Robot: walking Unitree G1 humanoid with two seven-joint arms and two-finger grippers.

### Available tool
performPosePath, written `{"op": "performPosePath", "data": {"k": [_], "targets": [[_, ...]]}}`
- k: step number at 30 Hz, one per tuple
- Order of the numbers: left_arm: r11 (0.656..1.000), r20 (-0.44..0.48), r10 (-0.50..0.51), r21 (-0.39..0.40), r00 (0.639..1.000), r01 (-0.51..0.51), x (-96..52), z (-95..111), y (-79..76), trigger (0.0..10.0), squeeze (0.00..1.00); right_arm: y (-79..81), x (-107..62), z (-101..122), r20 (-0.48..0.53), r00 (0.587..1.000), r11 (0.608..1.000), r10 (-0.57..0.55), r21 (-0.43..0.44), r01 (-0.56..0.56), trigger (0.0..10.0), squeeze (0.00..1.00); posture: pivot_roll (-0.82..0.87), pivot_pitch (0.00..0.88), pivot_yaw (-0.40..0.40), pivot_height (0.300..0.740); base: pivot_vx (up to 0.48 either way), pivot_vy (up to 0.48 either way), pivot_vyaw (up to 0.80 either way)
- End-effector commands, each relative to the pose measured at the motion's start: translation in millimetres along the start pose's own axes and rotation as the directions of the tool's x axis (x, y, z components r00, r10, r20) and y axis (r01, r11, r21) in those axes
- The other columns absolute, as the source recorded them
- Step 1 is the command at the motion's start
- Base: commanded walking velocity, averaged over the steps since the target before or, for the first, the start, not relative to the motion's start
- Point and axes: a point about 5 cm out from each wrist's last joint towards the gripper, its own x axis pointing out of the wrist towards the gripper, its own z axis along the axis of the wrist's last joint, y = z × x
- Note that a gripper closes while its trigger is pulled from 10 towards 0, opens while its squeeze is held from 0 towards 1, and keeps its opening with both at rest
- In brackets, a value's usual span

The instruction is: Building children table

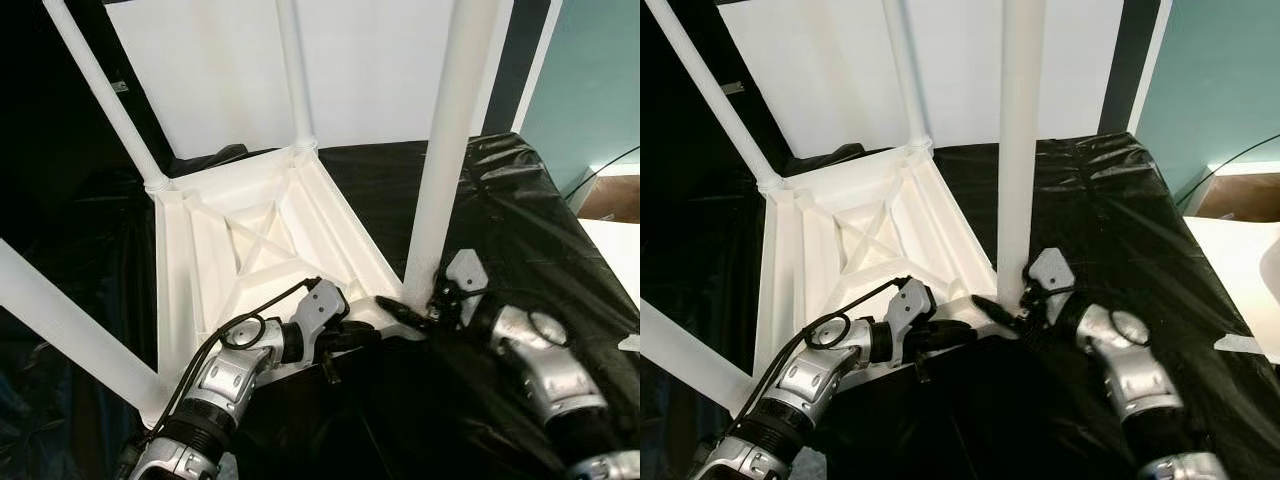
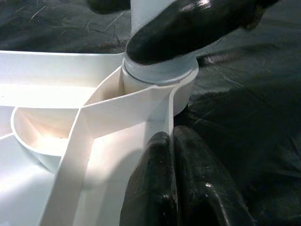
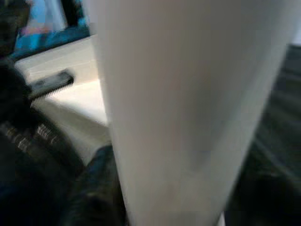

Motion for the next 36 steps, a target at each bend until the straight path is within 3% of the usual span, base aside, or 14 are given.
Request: {"op": "performPosePath", "data": {"k": [1, 8, 18, 19, 20, 21, 22, 24, 30, 31, 33, 34, 35, 36], "targets": [[0.99, -0.07, -0.03, -0.143, 0.997, 0.019, -1.7, -36, -11.2, 10.0, 0.0, 3.1, 0.6, -3, -0.027, 0.996, 0.996, 0.087, 0.018, -0.087, 0.0, 0.0, -0.03, 0.0, 0.05, 0.74, 0.0, 0.0, 0.0], [0.989, -0.067, -0.027, -0.145, 0.997, 0.017, -1.8, -37, -12.4, 10.0, 0.0, -0.1, -3.5, -6, -0.037, 0.992, 0.989, 0.119, 0.097, -0.115, 0.0, 0.0, -0.02, 0.0, 0.05, 0.74, 0.0, 0.0, 0.0], [0.988, -0.063, -0.027, -0.154, 0.998, 0.017, -1.6, -39, -15.7, 10.0, 0.0, 49.6, 23.5, -8, 0.081, 0.99, 0.968, -0.118, 0.23, 0.097, 0.0, 0.0, -0.02, 0.0, 0.044, 0.74, 0.0, 0.0, 0.0], [0.988, -0.061, -0.028, -0.155, 0.998, 0.018, -0.8, -38, -16.2, 10.0, 0.0, 44.2, 25.3, -6, 0.114, 0.94, 0.925, -0.322, 0.249, 0.287, 0.0, 0.0, -0.01, 0.0, 0.04, 0.74, 0.0, 0.0, 0.0], [0.988, -0.061, -0.028, -0.155, 0.998, 0.018, -0.8, -38, -16.2, 10.0, 0.0, 44.2, 25.3, -6, 0.114, 0.94, 0.925, -0.322, 0.249, 0.287, 0.0, 0.0, -0.01, 0.0, 0.04, 0.74, 0.0, 0.0, 0.0], [0.988, -0.06, -0.027, -0.156, 0.998, 0.018, -0.6, -38, -16.3, 10.0, 0.0, 34.3, 21.7, -4, 0.123, 0.851, 0.84, -0.511, 0.281, 0.464, 0.0, 0.0, -0.01, 0.0, 0.039, 0.74, 0.0, 0.0, 0.0], [0.988, -0.06, -0.027, -0.156, 0.998, 0.018, -0.6, -38, -16.3, 10.0, 0.0, 34.3, 21.7, -4, 0.123, 0.851, 0.84, -0.511, 0.281, 0.464, 0.0, 0.0, -0.01, 0.0, 0.039, 0.74, 0.0, 0.0, 0.0], [0.988, -0.059, -0.026, -0.156, 0.998, 0.016, -0.8, -38, -16.5, 10.0, 0.0, 23.5, 13.4, -4, 0.124, 0.743, 0.737, -0.658, 0.308, 0.602, 0.0, 0.0, -0.01, 0.0, 0.04, 0.74, 0.0, 0.0, 0.0], [0.988, -0.061, -0.027, -0.157, 0.998, 0.017, -1.4, -39, -17.5, 10.0, 0.0, 24.1, 12.2, -4, 0.126, 0.761, 0.758, -0.636, 0.286, 0.586, 0.0, 0.0, -0.01, 0.0, 0.037, 0.74, 0.0, 0.0, 0.0], [0.988, -0.061, -0.025, -0.157, 0.998, 0.015, -1.3, -39, -17.8, 10.0, 0.0, 26.6, 14.2, -3, 0.121, 0.79, 0.785, -0.602, 0.272, 0.556, 1.8, 0.0, 0.0, 0.0, 0.032, 0.74, 0.0, 0.0, 0.0], [0.988, -0.061, -0.024, -0.157, 0.998, 0.015, -1.2, -39, -18.0, 10.0, 0.0, 28.4, 15.7, -3, 0.117, 0.808, 0.802, -0.578, 0.264, 0.535, 1.8, 0.0, 0.0, 0.0, 0.032, 0.74, 0.0, 0.0, 0.0], [0.987, -0.06, -0.024, -0.158, 0.998, 0.014, -0.7, -39, -18.3, 10.0, 0.0, 29.8, 17.0, -5, 0.101, 0.831, 0.821, -0.547, 0.257, 0.51, 10.0, 0.0, 0.0, 0.0, 0.031, 0.74, 0.0, 0.0, 0.0], [0.987, -0.059, -0.023, -0.158, 0.998, 0.014, -0.4, -39, -18.8, 10.0, 0.0, 31.4, 18.1, -6, 0.096, 0.853, 0.841, -0.513, 0.257, 0.477, 10.0, 1.0, 0.0, 0.0, 0.03, 0.74, 0.0, 0.0, 0.0], [0.987, -0.059, -0.023, -0.158, 0.998, 0.014, -0.4, -39, -18.8, 10.0, 0.0, 31.4, 18.1, -6, 0.096, 0.853, 0.841, -0.513, 0.257, 0.477, 10.0, 1.0, 0.0, 0.0, 0.03, 0.74, 0.0, 0.0, 0.0]]}}
